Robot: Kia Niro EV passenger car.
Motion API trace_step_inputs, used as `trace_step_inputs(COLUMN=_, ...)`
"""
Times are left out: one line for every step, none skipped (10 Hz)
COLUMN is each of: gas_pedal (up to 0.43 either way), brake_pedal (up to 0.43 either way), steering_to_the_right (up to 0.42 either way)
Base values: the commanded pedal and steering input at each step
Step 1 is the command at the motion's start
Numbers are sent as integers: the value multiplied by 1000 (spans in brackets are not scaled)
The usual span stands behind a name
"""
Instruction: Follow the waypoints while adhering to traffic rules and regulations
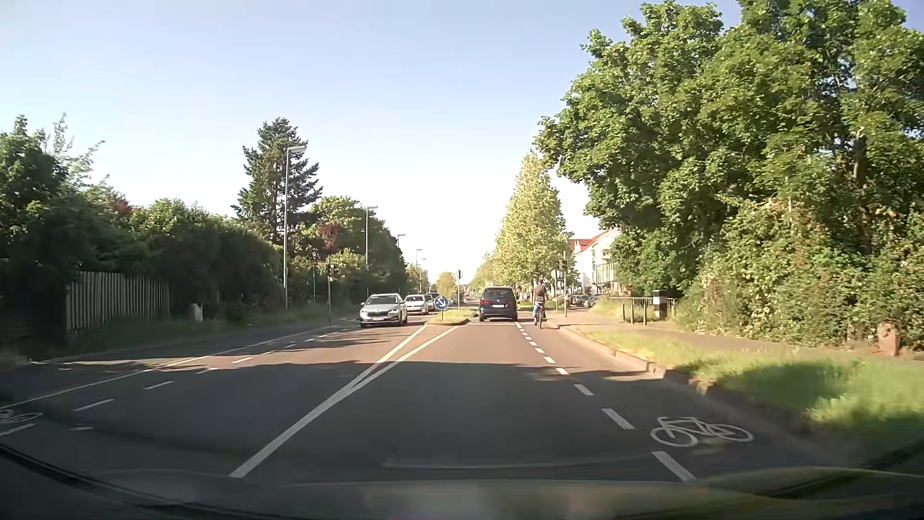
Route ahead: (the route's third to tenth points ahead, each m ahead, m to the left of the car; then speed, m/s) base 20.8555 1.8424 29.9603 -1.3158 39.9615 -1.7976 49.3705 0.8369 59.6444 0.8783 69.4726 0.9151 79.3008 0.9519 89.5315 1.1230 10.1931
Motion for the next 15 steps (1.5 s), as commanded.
trace_step_inputs(gas_pedal=0, brake_pedal=0, steering_to_the_right=6)
trace_step_inputs(gas_pedal=0, brake_pedal=0, steering_to_the_right=8)
trace_step_inputs(gas_pedal=0, brake_pedal=0, steering_to_the_right=8)
trace_step_inputs(gas_pedal=0, brake_pedal=0, steering_to_the_right=9)
trace_step_inputs(gas_pedal=0, brake_pedal=0, steering_to_the_right=11)
trace_step_inputs(gas_pedal=0, brake_pedal=37, steering_to_the_right=14)
trace_step_inputs(gas_pedal=0, brake_pedal=104, steering_to_the_right=17)
trace_step_inputs(gas_pedal=0, brake_pedal=140, steering_to_the_right=18)
trace_step_inputs(gas_pedal=0, brake_pedal=146, steering_to_the_right=17)
trace_step_inputs(gas_pedal=0, brake_pedal=146, steering_to_the_right=18)
trace_step_inputs(gas_pedal=0, brake_pedal=140, steering_to_the_right=17)
trace_step_inputs(gas_pedal=0, brake_pedal=146, steering_to_the_right=17)
trace_step_inputs(gas_pedal=0, brake_pedal=146, steering_to_the_right=17)
trace_step_inputs(gas_pedal=0, brake_pedal=146, steering_to_the_right=16)
trace_step_inputs(gas_pedal=0, brake_pedal=152, steering_to_the_right=16)
